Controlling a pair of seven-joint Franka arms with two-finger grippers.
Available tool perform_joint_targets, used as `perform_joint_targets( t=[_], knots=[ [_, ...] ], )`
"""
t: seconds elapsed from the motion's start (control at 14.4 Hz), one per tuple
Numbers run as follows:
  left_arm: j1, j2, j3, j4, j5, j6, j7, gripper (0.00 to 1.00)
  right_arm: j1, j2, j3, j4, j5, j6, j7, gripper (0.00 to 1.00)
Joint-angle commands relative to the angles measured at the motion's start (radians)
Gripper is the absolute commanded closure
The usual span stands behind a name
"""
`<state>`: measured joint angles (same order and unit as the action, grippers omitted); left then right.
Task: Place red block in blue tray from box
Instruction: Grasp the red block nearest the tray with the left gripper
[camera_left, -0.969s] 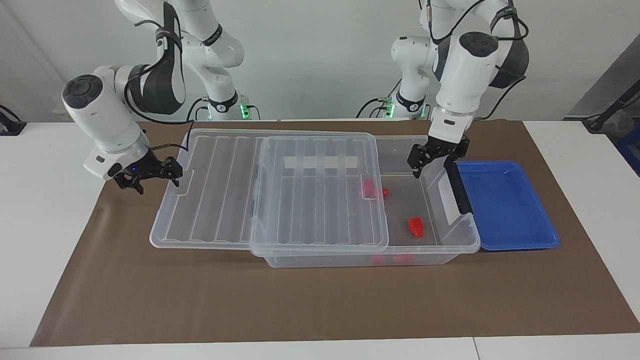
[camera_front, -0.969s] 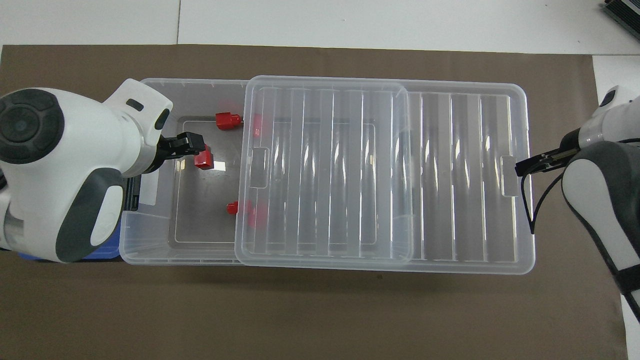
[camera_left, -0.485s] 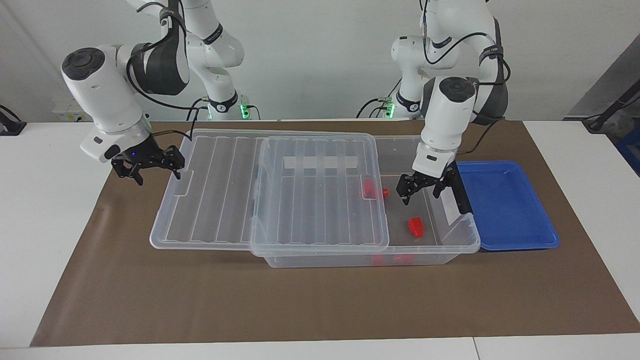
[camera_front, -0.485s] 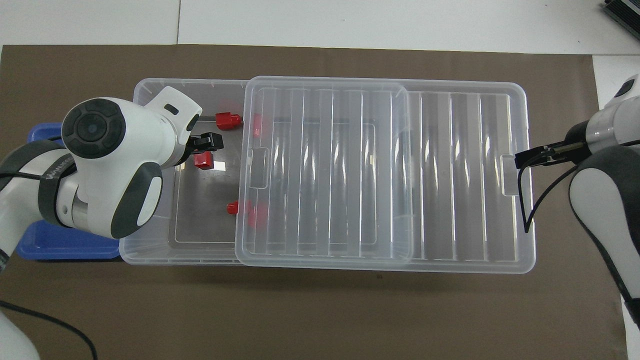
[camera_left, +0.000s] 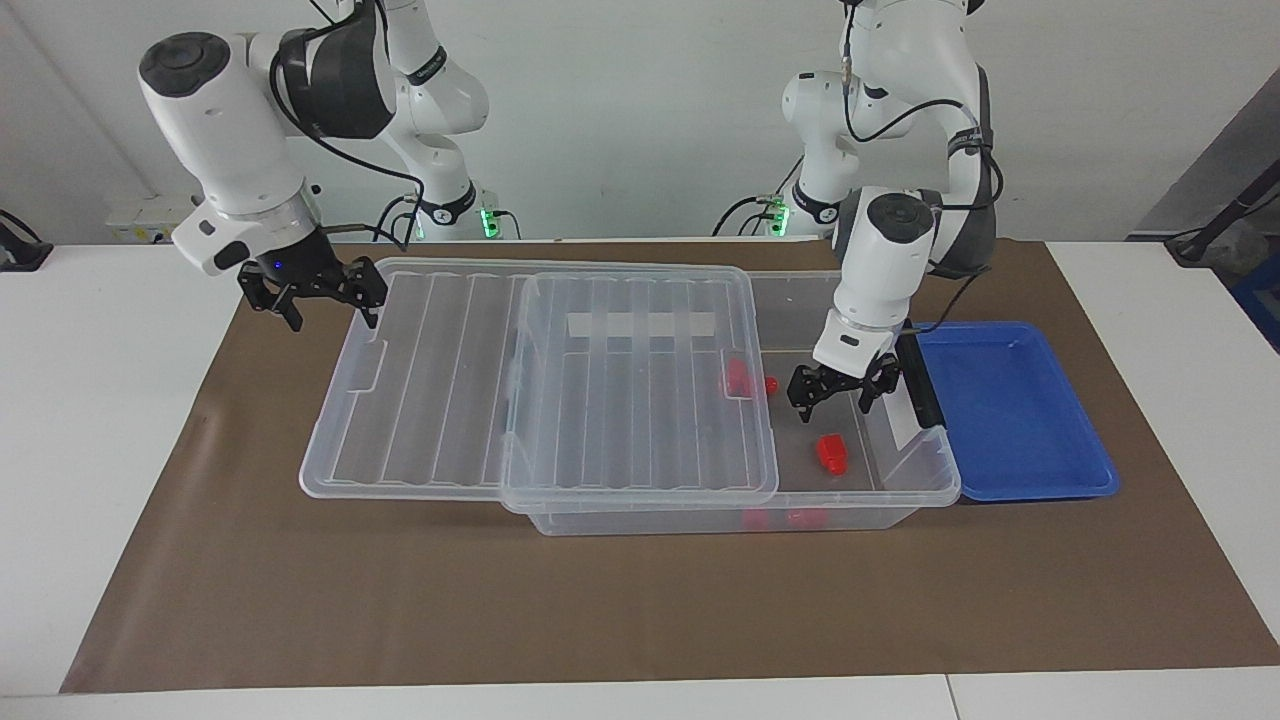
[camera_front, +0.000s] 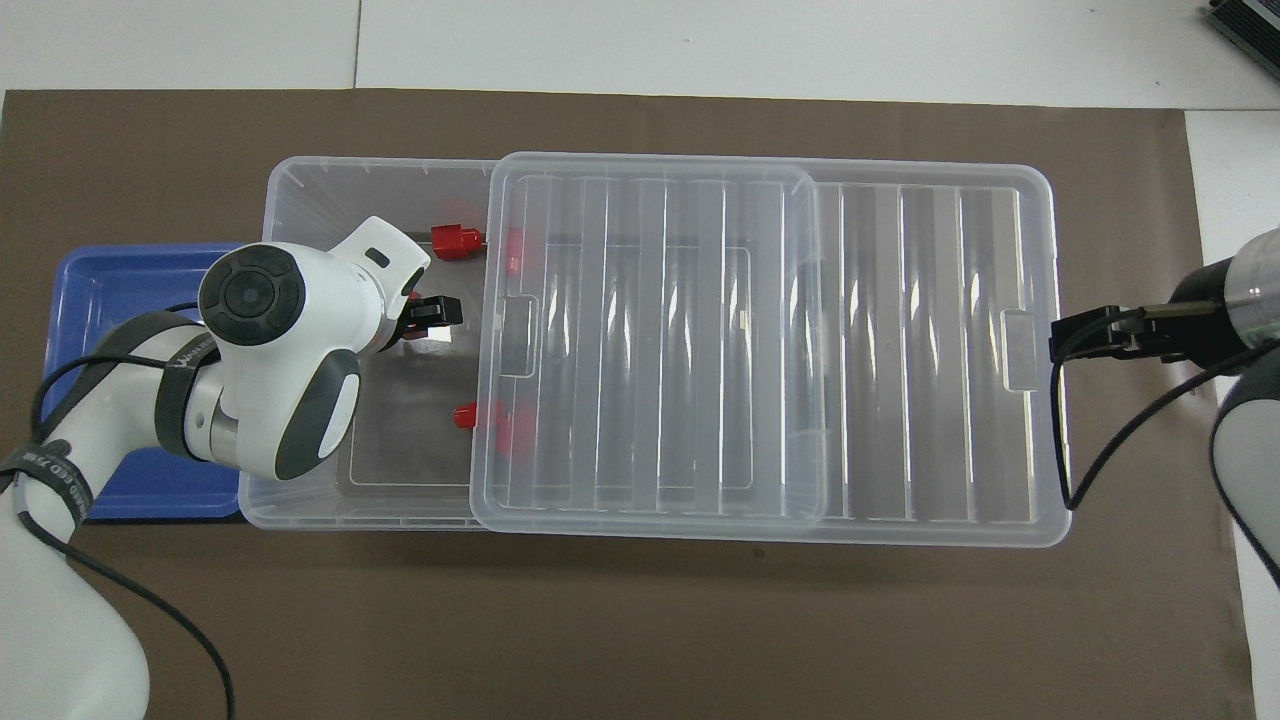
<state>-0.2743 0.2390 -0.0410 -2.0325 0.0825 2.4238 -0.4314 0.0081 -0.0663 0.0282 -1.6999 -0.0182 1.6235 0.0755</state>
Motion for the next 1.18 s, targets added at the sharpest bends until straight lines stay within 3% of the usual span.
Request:
perform_joint_targets(
  t=[0.0, 0.28, 0.9, 0.97, 1.11],
  knots=[
    [0.006, 0.026, 0.004, -0.012, 0.017, 0.052, 0.013, 0.0, 0.003, 0.026, 0.004, 0.078, -0.011, -0.057, 0.029, 0.0],
    [0.043, 0.046, 0.006, -0.011, 0.017, 0.08, 0.072, 0.0, 0.0, 0.068, 0.003, 0.178, -0.006, -0.125, 0.027, 0.0],
    [0.043, 0.091, 0.006, -0.009, 0.017, 0.159, 0.069, 0.0, -0.008, 0.059, -0.001, 0.154, 0.001, -0.14, 0.029, 0.0],
    [0.041, 0.091, 0.006, -0.009, 0.017, 0.158, 0.069, 0.09, -0.007, 0.057, -0.001, 0.149, 0.001, -0.14, 0.029, 0.0],
    [0.041, 0.091, 0.006, -0.009, 0.017, 0.155, 0.069, 0.42, -0.01, 0.057, -0.001, 0.149, 0.001, -0.139, 0.021, 0.0]
  ],
)
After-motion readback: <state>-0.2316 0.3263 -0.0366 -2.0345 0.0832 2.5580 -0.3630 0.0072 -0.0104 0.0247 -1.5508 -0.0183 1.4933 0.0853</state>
